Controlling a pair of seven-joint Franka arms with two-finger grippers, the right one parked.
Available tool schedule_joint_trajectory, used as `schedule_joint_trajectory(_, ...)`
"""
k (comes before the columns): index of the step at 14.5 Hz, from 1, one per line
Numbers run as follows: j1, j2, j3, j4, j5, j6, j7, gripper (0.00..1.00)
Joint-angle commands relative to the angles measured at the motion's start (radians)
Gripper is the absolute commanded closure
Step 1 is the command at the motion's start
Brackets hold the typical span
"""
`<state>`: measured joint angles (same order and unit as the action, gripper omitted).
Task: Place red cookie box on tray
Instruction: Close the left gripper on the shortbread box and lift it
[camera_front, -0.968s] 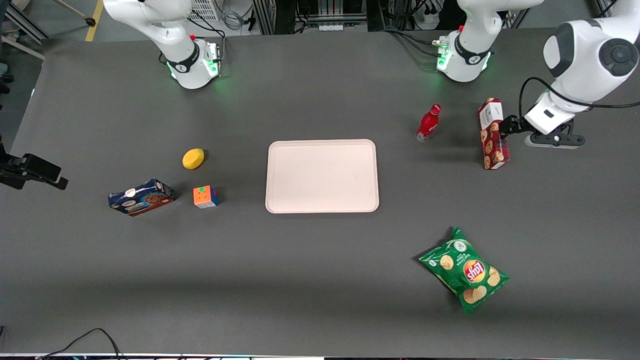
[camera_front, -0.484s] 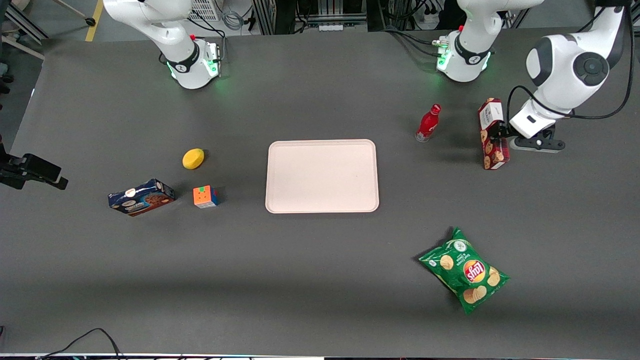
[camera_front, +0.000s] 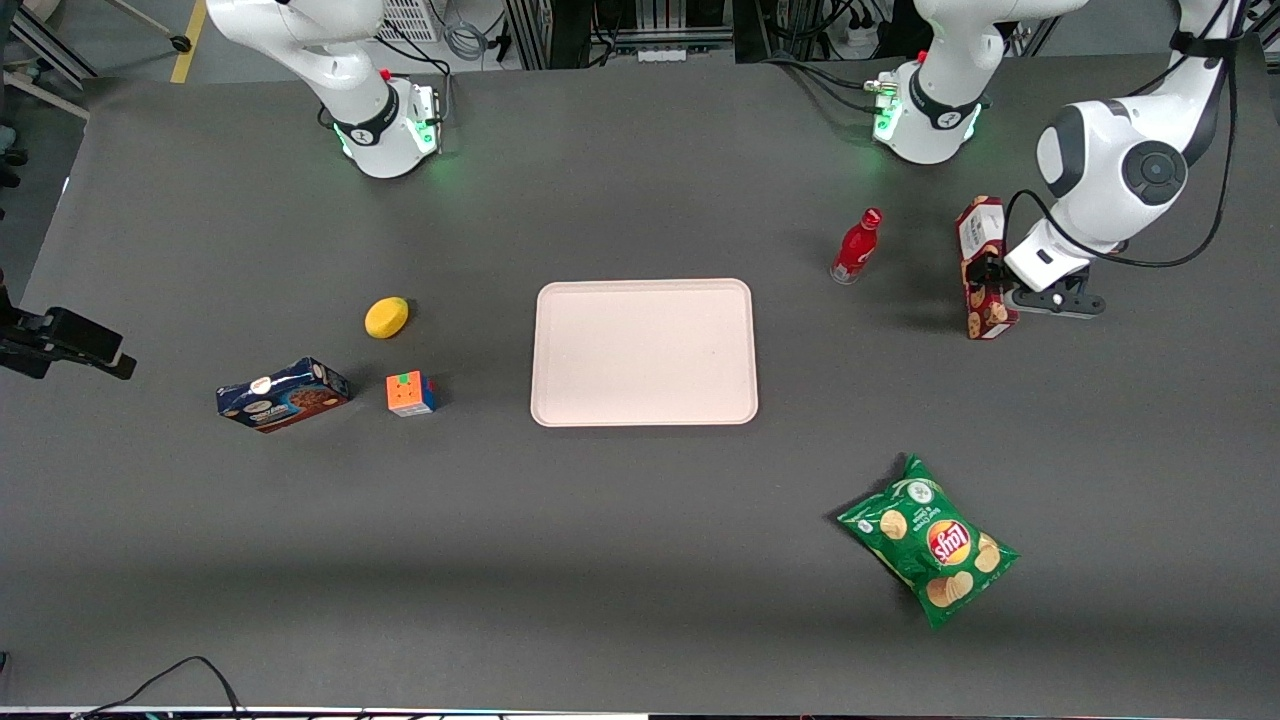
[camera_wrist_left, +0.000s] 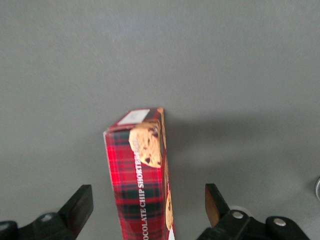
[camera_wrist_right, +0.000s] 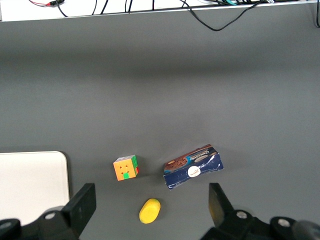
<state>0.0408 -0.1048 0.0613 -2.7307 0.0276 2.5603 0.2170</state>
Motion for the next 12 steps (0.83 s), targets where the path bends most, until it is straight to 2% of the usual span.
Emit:
schedule_joint_trajectory(1,0.007,-0.021,0.008,-0.07,0.008,0.049,0.019,0.0)
schedule_joint_trajectory(12,0.028,0.068,0.018,-0.13,0.008,0.173,0.076,0.0)
